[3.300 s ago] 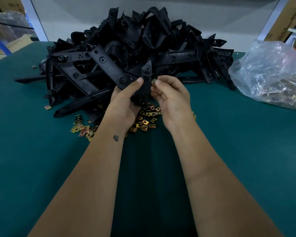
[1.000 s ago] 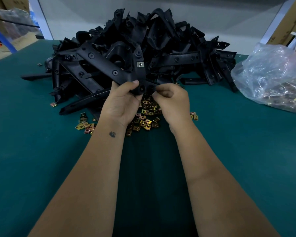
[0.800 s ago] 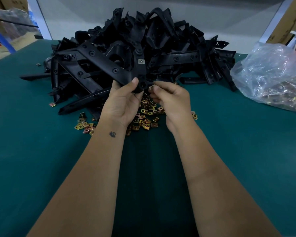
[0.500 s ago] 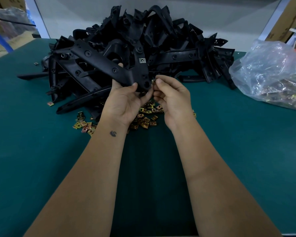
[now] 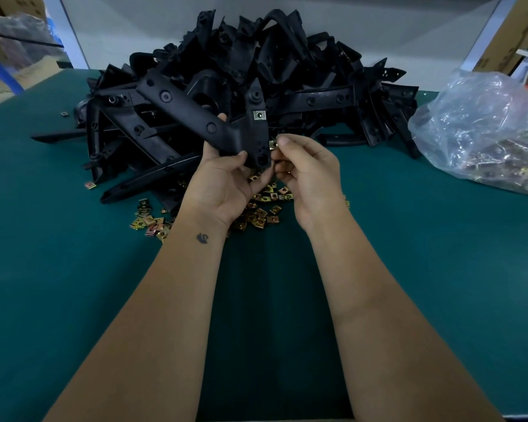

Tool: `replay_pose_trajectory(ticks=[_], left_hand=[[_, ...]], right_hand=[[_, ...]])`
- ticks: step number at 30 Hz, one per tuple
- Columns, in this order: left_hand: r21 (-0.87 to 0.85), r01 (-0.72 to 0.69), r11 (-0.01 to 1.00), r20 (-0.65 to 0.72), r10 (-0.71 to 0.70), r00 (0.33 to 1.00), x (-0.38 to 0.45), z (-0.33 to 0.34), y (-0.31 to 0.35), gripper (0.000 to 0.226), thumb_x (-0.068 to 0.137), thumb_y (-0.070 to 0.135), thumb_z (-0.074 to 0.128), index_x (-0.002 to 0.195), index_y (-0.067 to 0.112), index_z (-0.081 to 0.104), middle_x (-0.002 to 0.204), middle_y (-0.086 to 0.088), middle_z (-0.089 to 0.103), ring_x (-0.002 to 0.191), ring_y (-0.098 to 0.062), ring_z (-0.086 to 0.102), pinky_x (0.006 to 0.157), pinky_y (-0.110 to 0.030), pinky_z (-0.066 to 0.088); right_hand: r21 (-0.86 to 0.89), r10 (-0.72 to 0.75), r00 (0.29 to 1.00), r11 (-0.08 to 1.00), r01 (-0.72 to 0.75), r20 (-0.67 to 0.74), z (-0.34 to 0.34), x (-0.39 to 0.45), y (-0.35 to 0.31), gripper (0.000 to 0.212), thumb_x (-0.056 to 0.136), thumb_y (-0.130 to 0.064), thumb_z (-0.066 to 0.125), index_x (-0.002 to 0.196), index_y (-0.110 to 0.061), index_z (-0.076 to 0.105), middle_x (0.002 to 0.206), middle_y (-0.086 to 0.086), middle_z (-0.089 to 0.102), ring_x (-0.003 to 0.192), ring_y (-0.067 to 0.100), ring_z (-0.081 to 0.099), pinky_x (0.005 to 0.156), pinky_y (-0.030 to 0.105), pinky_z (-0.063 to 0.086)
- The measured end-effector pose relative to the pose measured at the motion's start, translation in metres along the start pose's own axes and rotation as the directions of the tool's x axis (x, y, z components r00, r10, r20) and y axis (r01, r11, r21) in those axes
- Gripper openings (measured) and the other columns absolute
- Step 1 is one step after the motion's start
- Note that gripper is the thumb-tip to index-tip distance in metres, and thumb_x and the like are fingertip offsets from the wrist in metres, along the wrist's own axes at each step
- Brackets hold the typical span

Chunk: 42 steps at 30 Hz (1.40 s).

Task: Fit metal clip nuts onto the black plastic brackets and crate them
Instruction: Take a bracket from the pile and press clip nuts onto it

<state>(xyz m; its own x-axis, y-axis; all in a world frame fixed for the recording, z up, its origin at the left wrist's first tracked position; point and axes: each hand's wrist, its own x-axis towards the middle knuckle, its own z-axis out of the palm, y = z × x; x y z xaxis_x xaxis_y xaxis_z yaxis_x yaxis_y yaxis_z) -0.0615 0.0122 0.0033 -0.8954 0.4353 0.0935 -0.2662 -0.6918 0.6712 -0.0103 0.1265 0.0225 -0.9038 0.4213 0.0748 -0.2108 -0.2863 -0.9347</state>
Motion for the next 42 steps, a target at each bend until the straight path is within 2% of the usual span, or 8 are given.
replay_pose_trajectory(ticks=[4, 9, 13, 18, 24, 30, 34, 42], left_hand=[[-0.021, 0.007, 1.0, -0.026, -0.008, 1.0, 0.002, -0.001, 0.0, 0.056, 0.097, -0.008, 0.035, 0.118, 0.04, 0.054, 0.112, -0.004, 0.07, 0.087, -0.021, 0.073, 0.073, -0.037, 0.058], [-0.018, 0.012, 1.0, -0.023, -0.013, 1.0, 0.003, -0.001, -0.001, 0.059, 0.096, -0.009, 0.035, 0.132, 0.036, 0.047, 0.112, -0.004, 0.071, 0.091, -0.022, 0.071, 0.076, -0.037, 0.057], [-0.001, 0.003, 1.0, -0.024, -0.003, 1.0, 0.003, -0.001, 0.0, 0.053, 0.096, -0.009, 0.035, 0.131, 0.028, 0.048, 0.105, -0.004, 0.074, 0.088, -0.02, 0.073, 0.08, -0.037, 0.057], [0.063, 0.018, 0.998, -0.045, -0.015, 0.999, 0.001, 0.001, 0.001, 0.037, 0.096, -0.009, 0.037, 0.118, 0.018, 0.052, 0.101, -0.004, 0.072, 0.087, -0.019, 0.069, 0.072, -0.035, 0.059], [0.068, 0.036, 0.997, -0.075, -0.03, 0.997, 0.0, 0.008, -0.001, 0.025, 0.098, -0.003, 0.046, 0.121, 0.004, 0.054, 0.101, -0.011, 0.07, 0.085, -0.02, 0.072, 0.083, -0.034, 0.061], [0.124, 0.046, 0.991, -0.04, -0.042, 0.998, -0.004, 0.009, 0.0, 0.025, 0.098, 0.014, 0.058, 0.123, 0.013, 0.056, 0.109, -0.005, 0.071, 0.094, -0.017, 0.071, 0.073, -0.03, 0.058], [0.155, 0.082, 0.985, -0.073, -0.072, 0.995, -0.006, 0.01, 0.002, 0.036, 0.096, 0.016, 0.061, 0.131, 0.017, 0.051, 0.102, 0.001, 0.071, 0.081, -0.012, 0.07, 0.058, -0.022, 0.053], [0.132, 0.083, 0.988, -0.053, -0.077, 0.996, -0.006, 0.009, 0.002, 0.033, 0.096, 0.012, 0.061, 0.127, 0.016, 0.053, 0.096, 0.004, 0.076, 0.078, -0.01, 0.07, 0.055, -0.017, 0.052]], right_hand=[[-0.003, 0.013, 1.0, 1.0, -0.013, -0.016, 0.0, 0.0, -0.001, 0.014, 0.091, -0.006, 0.065, 0.081, -0.014, 0.069, 0.065, -0.002, 0.064, 0.058, 0.007, 0.053, 0.061, 0.02, 0.046], [-0.025, -0.005, 1.0, 1.0, 0.005, 0.019, 0.001, 0.0, 0.0, 0.014, 0.091, -0.006, 0.065, 0.081, -0.016, 0.07, 0.063, -0.006, 0.062, 0.054, 0.004, 0.049, 0.053, 0.016, 0.04], [-0.081, -0.007, 1.0, 0.997, 0.007, 0.0, 0.001, 0.001, 0.001, 0.016, 0.089, -0.01, 0.068, 0.078, -0.022, 0.071, 0.073, -0.01, 0.065, 0.066, 0.006, 0.052, 0.062, 0.021, 0.042], [-0.096, -0.015, 0.999, 0.995, 0.018, 0.029, 0.0, 0.002, 0.003, 0.017, 0.086, -0.007, 0.07, 0.078, -0.022, 0.07, 0.073, -0.008, 0.066, 0.067, 0.007, 0.054, 0.065, 0.023, 0.043], [-0.03, -0.014, 1.0, 0.999, 0.015, 0.021, -0.002, 0.003, 0.0, 0.016, 0.086, -0.004, 0.07, 0.087, -0.02, 0.067, 0.08, -0.007, 0.067, 0.072, 0.007, 0.057, 0.068, 0.023, 0.042], [0.002, -0.021, 0.999, 1.0, 0.02, 0.049, -0.002, 0.002, 0.0, 0.017, 0.085, -0.001, 0.068, 0.088, -0.018, 0.066, 0.081, -0.004, 0.065, 0.075, 0.007, 0.057, 0.076, 0.026, 0.042], [-0.065, -0.022, 0.999, 0.998, 0.025, 0.043, -0.004, 0.003, 0.0, 0.018, 0.084, -0.001, 0.068, 0.087, -0.019, 0.065, 0.064, -0.015, 0.059, 0.06, 0.0, 0.05, 0.069, 0.023, 0.039], [-0.04, -0.008, 0.997, 0.999, 0.011, 0.075, -0.006, 0.003, 0.002, 0.02, 0.085, 0.001, 0.066, 0.086, -0.019, 0.063, 0.056, -0.016, 0.054, 0.059, 0.001, 0.047, 0.067, 0.022, 0.037]])
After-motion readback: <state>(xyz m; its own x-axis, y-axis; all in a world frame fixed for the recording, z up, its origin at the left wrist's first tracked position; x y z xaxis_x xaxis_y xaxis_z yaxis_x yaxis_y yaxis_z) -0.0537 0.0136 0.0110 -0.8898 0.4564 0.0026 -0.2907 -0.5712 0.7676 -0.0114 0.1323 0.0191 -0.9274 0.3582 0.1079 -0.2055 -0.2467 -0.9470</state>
